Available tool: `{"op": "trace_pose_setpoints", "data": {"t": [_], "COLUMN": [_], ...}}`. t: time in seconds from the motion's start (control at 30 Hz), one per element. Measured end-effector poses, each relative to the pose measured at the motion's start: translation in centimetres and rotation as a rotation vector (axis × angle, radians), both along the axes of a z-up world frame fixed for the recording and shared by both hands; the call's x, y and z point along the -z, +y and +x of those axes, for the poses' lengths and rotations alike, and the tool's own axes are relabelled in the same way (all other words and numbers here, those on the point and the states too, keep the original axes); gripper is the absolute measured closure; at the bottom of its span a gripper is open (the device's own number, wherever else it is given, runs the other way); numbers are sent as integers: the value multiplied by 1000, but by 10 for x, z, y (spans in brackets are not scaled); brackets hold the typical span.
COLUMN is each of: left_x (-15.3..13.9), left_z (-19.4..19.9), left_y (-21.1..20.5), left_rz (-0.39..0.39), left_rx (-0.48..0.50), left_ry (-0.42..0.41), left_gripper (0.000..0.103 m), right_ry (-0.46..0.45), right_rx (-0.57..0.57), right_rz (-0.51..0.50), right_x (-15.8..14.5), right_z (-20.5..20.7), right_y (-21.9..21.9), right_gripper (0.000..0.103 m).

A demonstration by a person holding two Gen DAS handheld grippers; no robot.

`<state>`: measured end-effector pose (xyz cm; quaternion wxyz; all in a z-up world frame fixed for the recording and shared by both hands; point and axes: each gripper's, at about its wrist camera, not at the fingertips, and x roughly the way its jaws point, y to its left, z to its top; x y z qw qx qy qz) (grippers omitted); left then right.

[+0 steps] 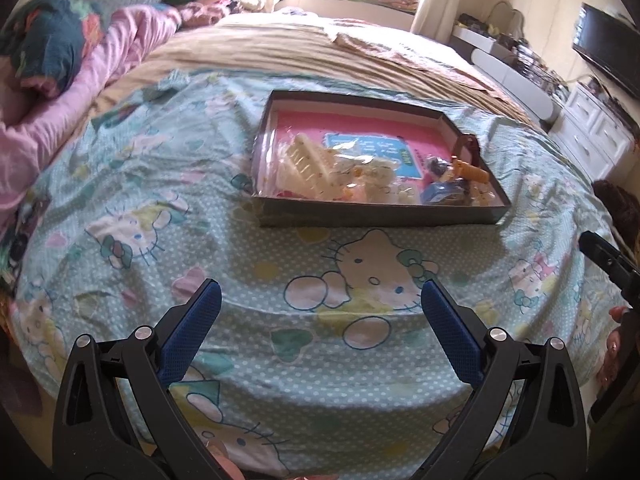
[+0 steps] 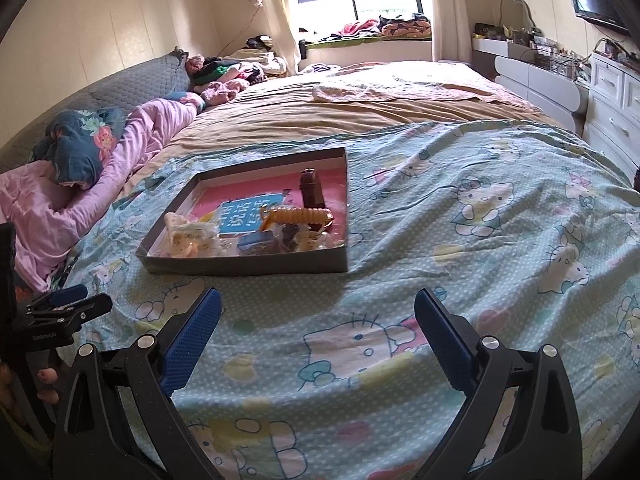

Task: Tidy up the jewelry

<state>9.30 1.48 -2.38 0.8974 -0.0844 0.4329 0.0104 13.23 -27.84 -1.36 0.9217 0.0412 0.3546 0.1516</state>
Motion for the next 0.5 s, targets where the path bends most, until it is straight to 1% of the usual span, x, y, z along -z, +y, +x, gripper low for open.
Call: {"op": "trace_pose_setpoints", "data": {"t": [0.03,0.1,0.13,0.2,0.27,0.3,0.37,0.43,0.5], "left_x": [4,9,10,15,22,26,37,44,52], "left_z": [4,13,19,35,57,66,87,102,117], "left_y": [8,26,35,60,90,103,135,160,180], "left_rz": [-17,-27,-23,-3,44,71,96,116,171], "left_rx": [-22,-79,-110,-186,-271,-307,-379,-445,-486], "left_ry": [14,31,40,68,93,110,147,158,153], "left_gripper": [9,10,10,10,10,10,10,10,10], "right_ry": [2,15,15,13,22,29,56,83,111], "right_rx": [20,76,98,178,236,282,360,428,497], "right_rz": [6,21,22,-1,-14,-38,-74,-103,-137], "right_x": [1,4,5,9,15,20,31,41,53], "right_z": [5,19,25,43,63,76,102,122,138], "right_y": [-6,-24,-32,-54,-76,-91,-118,-142,-165], "right_gripper": [7,6,6,5,5,5,5,5,5]}}
